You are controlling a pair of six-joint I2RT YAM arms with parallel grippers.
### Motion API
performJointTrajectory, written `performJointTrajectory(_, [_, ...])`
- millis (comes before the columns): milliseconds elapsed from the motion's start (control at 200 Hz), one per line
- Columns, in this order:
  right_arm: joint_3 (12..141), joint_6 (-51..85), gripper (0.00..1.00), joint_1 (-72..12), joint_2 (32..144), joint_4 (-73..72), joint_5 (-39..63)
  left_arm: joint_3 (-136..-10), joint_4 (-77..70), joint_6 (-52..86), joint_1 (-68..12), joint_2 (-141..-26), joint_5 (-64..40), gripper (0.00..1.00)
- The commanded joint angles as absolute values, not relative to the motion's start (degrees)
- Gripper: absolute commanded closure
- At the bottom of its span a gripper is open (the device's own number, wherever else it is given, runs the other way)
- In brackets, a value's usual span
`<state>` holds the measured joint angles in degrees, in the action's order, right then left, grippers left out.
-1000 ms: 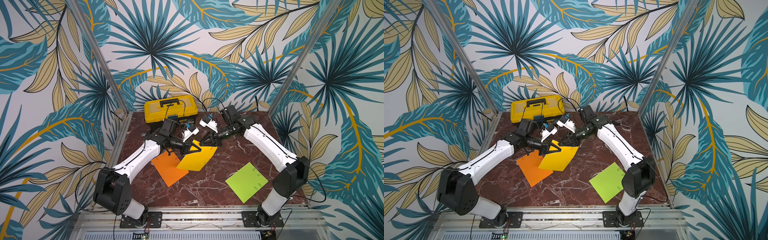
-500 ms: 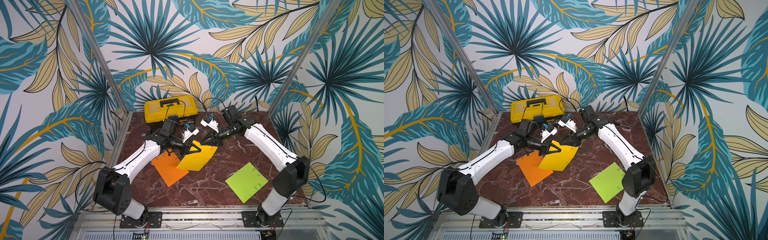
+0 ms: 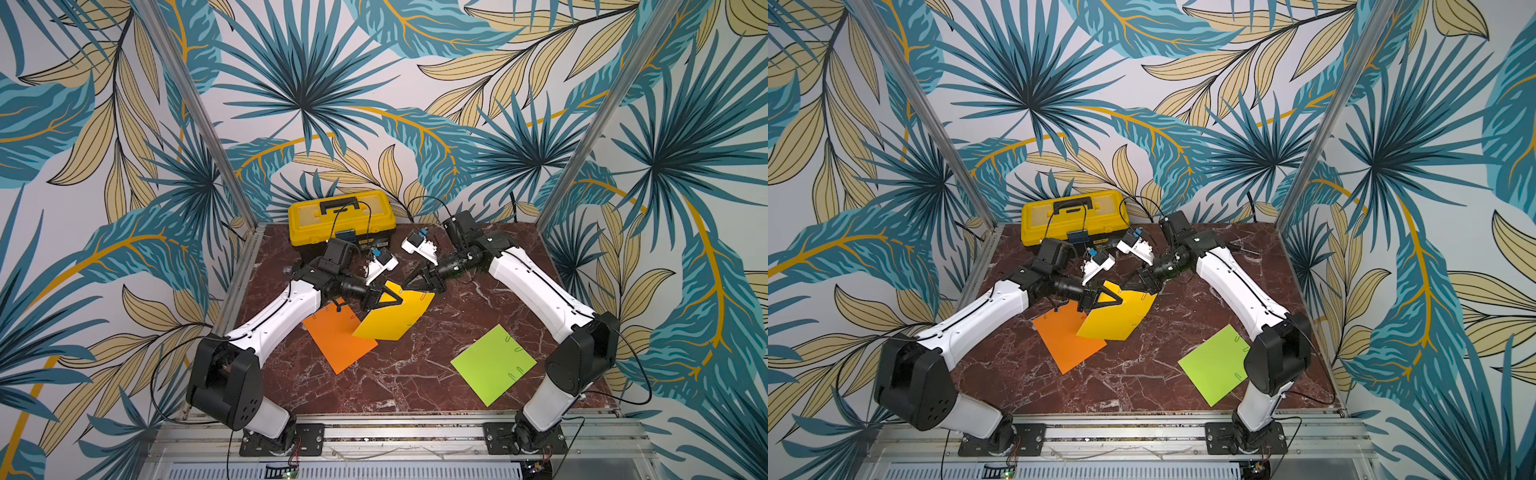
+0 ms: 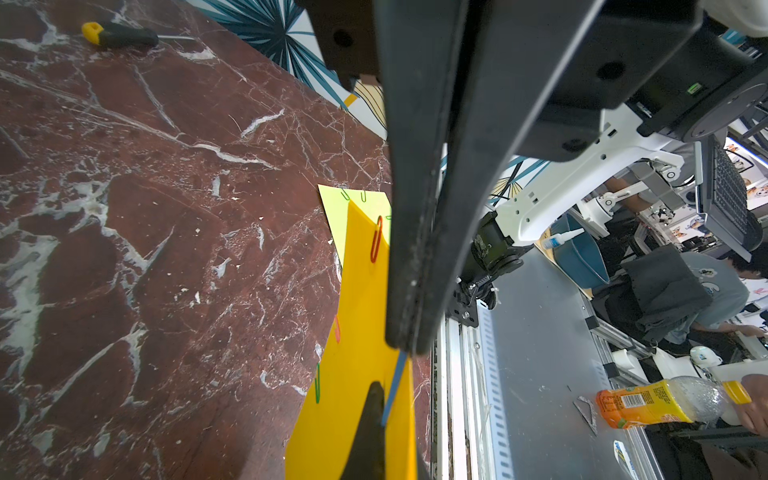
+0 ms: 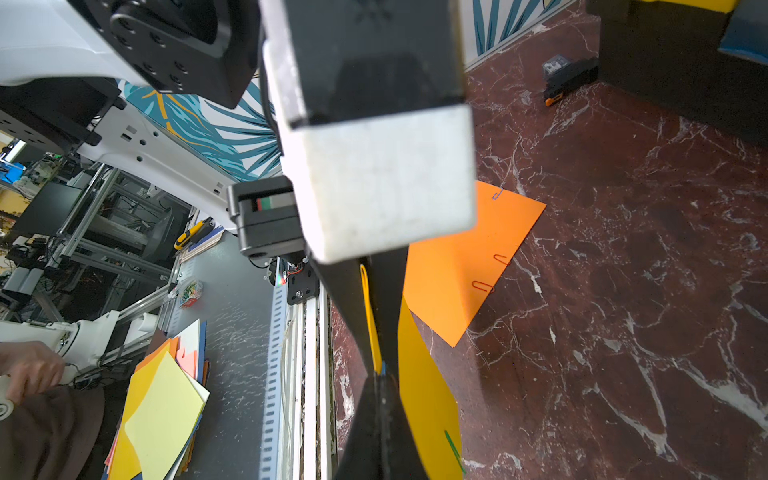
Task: Unclip the paperclips from the documents
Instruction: Remove the paper clip from the document.
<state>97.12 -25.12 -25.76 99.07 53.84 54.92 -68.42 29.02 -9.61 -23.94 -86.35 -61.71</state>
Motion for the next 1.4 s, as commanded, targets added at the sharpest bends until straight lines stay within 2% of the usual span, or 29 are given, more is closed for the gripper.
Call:
performJointTrajectory(0, [95.97, -25.32, 1.0, -25.84, 99.23, 54.43, 55.97, -67.76, 29.0, -10.2, -23.99, -85.2, -61.35, 1.0])
performJointTrajectory(1392, [96.33, -22.65, 1.0, -23.04, 98.7, 51.6, 57.01, -66.97, 29.0, -10.33, -23.98, -86.22, -61.3, 1.0])
